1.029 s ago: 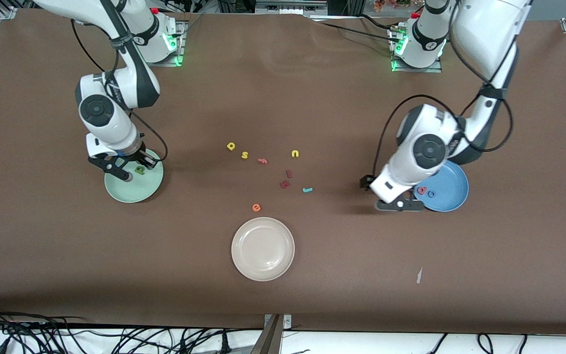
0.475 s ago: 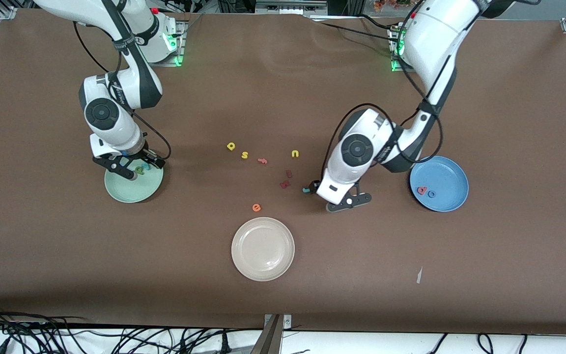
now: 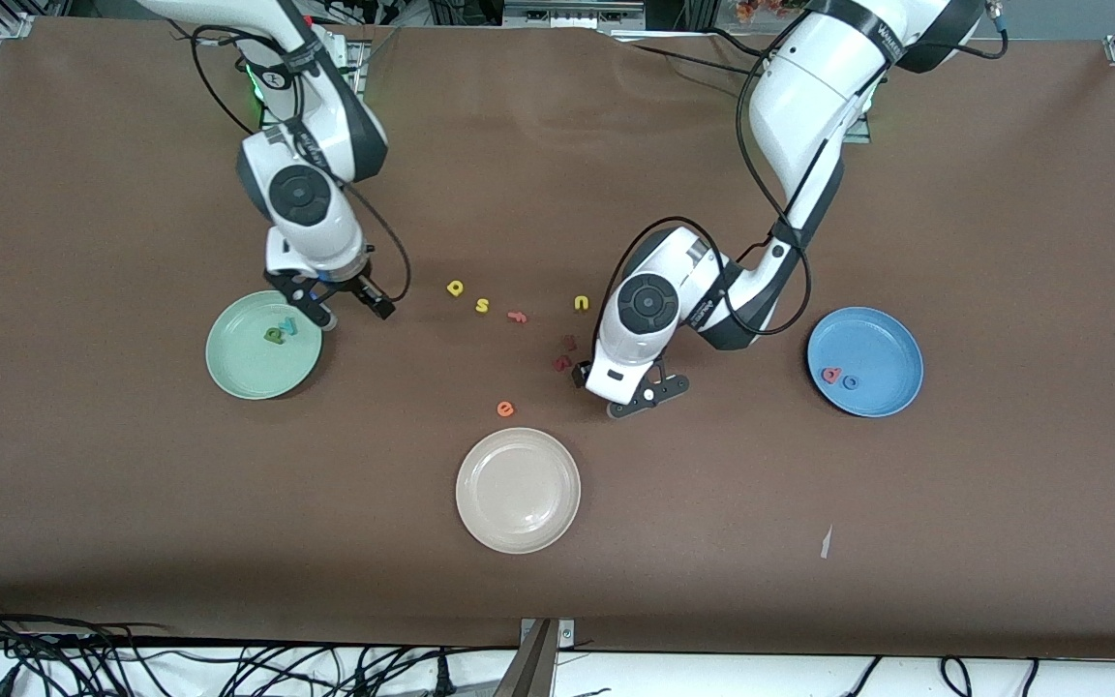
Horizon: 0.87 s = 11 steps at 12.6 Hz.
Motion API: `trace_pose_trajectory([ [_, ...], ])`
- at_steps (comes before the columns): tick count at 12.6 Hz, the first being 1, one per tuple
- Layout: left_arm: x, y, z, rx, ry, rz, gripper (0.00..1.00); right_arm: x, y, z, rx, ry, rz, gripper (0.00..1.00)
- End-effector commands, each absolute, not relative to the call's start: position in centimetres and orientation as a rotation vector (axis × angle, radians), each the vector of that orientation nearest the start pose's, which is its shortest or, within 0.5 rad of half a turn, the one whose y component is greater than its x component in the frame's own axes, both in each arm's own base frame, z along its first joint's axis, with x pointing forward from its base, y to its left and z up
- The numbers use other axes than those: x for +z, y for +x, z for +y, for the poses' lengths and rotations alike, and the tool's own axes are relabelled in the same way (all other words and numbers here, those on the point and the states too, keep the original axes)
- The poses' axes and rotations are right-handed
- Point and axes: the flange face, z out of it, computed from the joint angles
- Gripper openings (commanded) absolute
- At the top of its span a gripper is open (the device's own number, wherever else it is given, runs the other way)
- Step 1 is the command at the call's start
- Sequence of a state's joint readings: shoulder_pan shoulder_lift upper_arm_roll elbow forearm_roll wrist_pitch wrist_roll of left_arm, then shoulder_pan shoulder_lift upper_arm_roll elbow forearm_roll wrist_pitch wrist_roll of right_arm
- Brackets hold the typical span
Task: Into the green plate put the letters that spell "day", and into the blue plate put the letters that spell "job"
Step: 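Grasp the teal j with the left gripper while the right gripper grasps yellow o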
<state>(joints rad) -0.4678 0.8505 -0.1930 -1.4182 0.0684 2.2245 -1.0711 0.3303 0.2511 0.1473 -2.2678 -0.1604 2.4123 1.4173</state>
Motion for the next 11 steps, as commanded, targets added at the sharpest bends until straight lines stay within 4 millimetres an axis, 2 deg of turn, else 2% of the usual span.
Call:
trace_pose_trajectory([
  [1,18.4,59.0,-43.0,0.151,-3.091,-0.698,0.98,22.6,45.6,26.3,0.031,-2.845,1.537,1.00],
  [4,17.7,59.0,-43.0,0.156,-3.087,-0.690,0.91,20.5,43.9,29.4,0.065,-2.565,1.924,1.00],
  [5,17.7,59.0,-42.9,0.155,-3.086,-0.692,0.87,20.7,44.2,29.8,0.049,-2.445,2.015,1.00],
  [6,17.7,59.0,-43.0,0.155,-3.087,-0.689,0.83,20.8,44.3,30.2,0.041,-2.363,2.076,1.00],
  [7,17.7,59.0,-43.0,0.156,-3.088,-0.688,0.79,20.3,43.8,30.6,0.049,-2.361,2.090,1.00],
  [9,17.7,59.0,-43.0,0.156,-3.089,-0.683,0.71,18.0,42.9,31.1,0.082,-2.395,2.098,0.99],
  [10,17.7,59.0,-43.0,0.155,-3.088,-0.682,0.65,17.8,43.0,31.5,0.083,-2.341,2.110,0.99],
  [11,17.4,58.9,-43.0,0.160,-3.087,-0.681,0.63,17.6,43.0,31.9,0.082,-2.283,2.150,0.99],
])
